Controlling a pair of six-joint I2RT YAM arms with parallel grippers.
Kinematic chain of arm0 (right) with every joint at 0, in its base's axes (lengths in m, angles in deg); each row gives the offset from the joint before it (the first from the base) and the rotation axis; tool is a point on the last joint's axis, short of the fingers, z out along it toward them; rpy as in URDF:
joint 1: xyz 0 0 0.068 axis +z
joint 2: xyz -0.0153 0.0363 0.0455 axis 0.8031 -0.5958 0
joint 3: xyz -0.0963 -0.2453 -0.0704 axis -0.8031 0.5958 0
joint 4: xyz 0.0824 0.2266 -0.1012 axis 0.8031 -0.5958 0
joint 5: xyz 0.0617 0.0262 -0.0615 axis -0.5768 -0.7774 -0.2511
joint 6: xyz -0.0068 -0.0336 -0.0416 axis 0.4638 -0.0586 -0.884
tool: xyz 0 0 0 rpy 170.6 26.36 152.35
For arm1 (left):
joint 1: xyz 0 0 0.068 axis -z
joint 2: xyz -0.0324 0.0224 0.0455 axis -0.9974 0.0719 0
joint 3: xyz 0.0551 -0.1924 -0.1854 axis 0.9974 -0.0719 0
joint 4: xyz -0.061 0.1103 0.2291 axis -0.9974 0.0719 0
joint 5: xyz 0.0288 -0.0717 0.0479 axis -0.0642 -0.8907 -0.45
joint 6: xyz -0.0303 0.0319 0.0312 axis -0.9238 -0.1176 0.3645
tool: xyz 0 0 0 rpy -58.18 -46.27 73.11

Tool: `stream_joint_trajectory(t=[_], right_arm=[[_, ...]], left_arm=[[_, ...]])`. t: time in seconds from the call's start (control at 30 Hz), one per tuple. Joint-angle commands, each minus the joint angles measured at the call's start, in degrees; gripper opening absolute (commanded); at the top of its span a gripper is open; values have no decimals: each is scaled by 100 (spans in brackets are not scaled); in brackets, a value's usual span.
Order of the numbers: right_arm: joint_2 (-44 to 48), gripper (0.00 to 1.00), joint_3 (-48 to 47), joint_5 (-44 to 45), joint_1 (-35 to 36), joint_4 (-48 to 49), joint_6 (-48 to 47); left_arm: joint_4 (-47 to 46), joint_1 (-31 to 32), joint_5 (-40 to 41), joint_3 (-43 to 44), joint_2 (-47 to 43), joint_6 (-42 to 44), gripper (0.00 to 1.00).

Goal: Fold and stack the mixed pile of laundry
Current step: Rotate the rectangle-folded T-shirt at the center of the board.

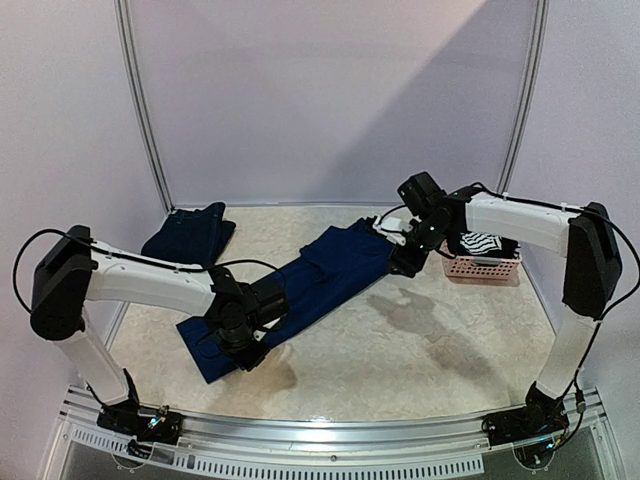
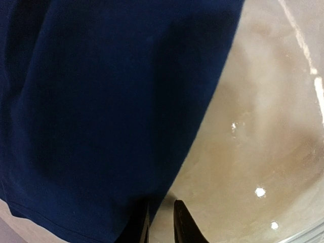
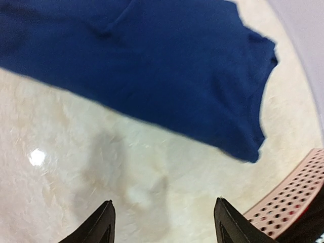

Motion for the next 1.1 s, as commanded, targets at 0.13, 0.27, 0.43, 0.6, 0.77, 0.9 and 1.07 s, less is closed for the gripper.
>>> stream_joint_trajectory(t=[0.13,0.27,0.43,0.6,0.77,0.9,1.07], right_arm=[[-250,66,166,-374,-24,-15,392],[-329,66,166,-404,-35,-63,389],[-361,66,190,-481,-32,-58,434],[-510,66,194,-496,-29,-78,458],[-591,66,158,-476,-172,-84,583],[-675,66,99,-494,-376,-156,639],[-968,66,-179,-368,-708,-232,769]], left_arm=[[81,114,217,112,162,-41,9],[352,369,283,325,-88,-11,15],[879,445,713,511,-336,-26,30],[934,243,1026,357,-72,2,33],[734,51,1062,248,257,-106,33],[504,50,705,165,370,19,23],[260,134,175,138,432,207,7]])
